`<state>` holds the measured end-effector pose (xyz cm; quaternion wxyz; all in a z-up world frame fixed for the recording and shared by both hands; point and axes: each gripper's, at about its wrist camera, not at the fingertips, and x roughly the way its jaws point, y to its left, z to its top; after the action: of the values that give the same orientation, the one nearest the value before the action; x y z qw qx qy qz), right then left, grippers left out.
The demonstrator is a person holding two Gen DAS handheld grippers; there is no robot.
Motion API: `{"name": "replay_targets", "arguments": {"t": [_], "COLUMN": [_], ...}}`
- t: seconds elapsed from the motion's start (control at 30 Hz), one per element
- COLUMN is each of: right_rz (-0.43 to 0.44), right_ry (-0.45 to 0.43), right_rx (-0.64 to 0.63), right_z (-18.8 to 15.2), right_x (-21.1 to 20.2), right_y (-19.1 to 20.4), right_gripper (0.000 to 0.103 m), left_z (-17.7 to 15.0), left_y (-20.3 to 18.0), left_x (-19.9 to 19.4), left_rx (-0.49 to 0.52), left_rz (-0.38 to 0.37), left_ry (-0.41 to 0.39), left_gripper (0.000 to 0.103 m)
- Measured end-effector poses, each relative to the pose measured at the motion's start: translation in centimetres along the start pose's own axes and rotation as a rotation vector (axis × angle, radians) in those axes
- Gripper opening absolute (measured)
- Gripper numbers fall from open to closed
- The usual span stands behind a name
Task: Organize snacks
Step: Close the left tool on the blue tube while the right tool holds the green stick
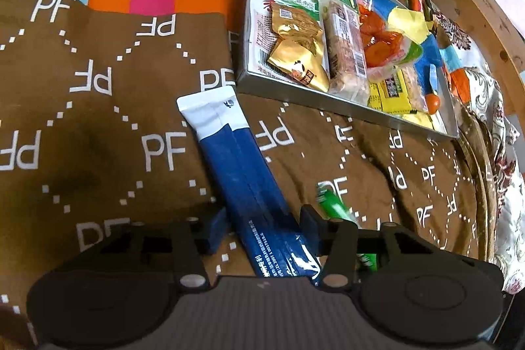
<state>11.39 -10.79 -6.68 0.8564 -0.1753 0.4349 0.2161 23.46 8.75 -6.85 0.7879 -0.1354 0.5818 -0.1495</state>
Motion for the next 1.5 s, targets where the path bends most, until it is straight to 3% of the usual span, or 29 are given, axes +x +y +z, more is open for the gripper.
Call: {"name": "replay_targets", "arguments": {"t": [0.1, 0.2, 0.4, 0.5, 0.63, 1.0, 1.5], "right_rz": [-0.004, 0.000, -0.053, -0.072, -0.137, -0.354, -0.378], "right_ry": [-0.012, -0.049, -0.099, -0.090, -0.100, -0.152, -0.211], "right_rx": [0.032, 0.038, -0.048, -0.059, -0.153, -0.404, -0.395], "right_z": [-0.4, -0.5, -0.1, 0.1, -0.2, -1.0, -0.7], "right_x": [-0.3, -0.3, 0.9, 1.3, 1.1, 0.7, -0.1], "right_y": [0.1, 0.3, 1.5, 1.8, 3.6, 6.5, 6.3], "right_gripper": [0.023, 0.035, 0.039, 0.036, 0.019, 0.019, 0.019], "left_z": [-0.6, -0.8, -0.4, -0.5, -0.8, -1.6, -2.9], "left_y": [-0.6, -1.3, -1.1, -1.1, -1.6, -1.9, -2.1], "left_x": [-0.3, -0.4, 0.6, 0.7, 0.6, -1.8, -4.9], "left_rx": [0.038, 0.069, 0.057, 0.066, 0.095, 0.070, 0.049], "left_rz": [0.014, 0.036, 0.047, 0.053, 0.084, 0.091, 0.027], "left_ry": [0.004, 0.012, 0.024, 0.024, 0.012, -0.069, -0.213], "left_gripper": [0.052, 0.053, 0.064, 0.064, 0.055, 0.045, 0.030]}}
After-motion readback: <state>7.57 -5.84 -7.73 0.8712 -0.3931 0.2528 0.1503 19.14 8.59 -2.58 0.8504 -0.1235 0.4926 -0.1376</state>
